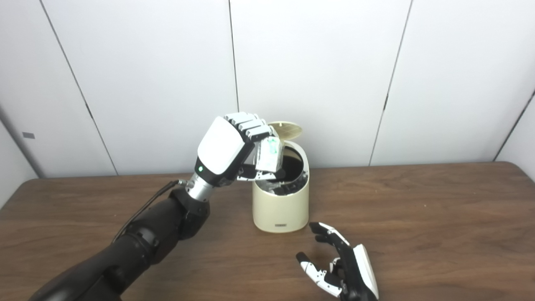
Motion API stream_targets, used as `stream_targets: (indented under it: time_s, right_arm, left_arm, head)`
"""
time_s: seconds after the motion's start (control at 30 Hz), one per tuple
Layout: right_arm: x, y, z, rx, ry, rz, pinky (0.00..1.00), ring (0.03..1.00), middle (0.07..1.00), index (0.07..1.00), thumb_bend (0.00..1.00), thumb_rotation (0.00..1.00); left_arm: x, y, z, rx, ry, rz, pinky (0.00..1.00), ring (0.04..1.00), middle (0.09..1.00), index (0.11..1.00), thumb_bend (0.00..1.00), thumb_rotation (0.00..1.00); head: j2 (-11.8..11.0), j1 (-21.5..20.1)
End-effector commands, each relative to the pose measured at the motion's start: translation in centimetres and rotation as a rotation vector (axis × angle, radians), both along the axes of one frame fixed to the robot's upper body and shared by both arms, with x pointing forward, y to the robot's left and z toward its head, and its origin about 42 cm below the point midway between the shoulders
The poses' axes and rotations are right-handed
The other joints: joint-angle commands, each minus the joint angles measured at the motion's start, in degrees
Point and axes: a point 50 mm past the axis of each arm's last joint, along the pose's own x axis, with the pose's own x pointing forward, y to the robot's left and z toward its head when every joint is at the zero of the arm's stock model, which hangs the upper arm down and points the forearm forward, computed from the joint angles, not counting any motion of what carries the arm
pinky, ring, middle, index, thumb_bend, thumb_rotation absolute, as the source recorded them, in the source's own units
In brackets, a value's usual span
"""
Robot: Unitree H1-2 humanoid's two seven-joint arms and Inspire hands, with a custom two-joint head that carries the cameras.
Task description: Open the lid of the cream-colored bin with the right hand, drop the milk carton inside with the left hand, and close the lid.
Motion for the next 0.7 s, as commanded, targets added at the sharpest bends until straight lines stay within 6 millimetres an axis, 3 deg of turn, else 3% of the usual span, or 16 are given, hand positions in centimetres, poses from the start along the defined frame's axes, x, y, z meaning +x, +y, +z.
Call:
stream_targets:
  time_s: [0.0,0.27,0.67]
  right_arm:
    - [-0.2,0.9,-0.7,-0.002,0.055,0.019,0.71,0.781,0.796,0.781,0.25,0.31]
    - [-0.2,1.0,-0.7,-0.014,0.047,0.019,0.70,0.778,0.790,0.772,0.25,0.23]
    - [-0.2,1.2,-0.7,-0.016,0.044,0.024,0.70,0.778,0.794,0.776,0.26,0.27]
  left_arm:
    - [1.1,-0.2,3.5,-0.017,-0.070,0.008,0.37,0.503,0.469,0.457,0.50,0.00]
    - [1.1,-0.6,3.3,-0.021,-0.075,-0.002,0.37,0.500,0.469,0.457,0.50,0.00]
    - [0.5,-1.8,2.4,-0.033,-0.030,-0.024,0.37,0.488,0.464,0.472,0.50,0.00]
  head:
    - [0.1,0.0]
    - [0.1,-0.1]
    - [0.4,-0.2]
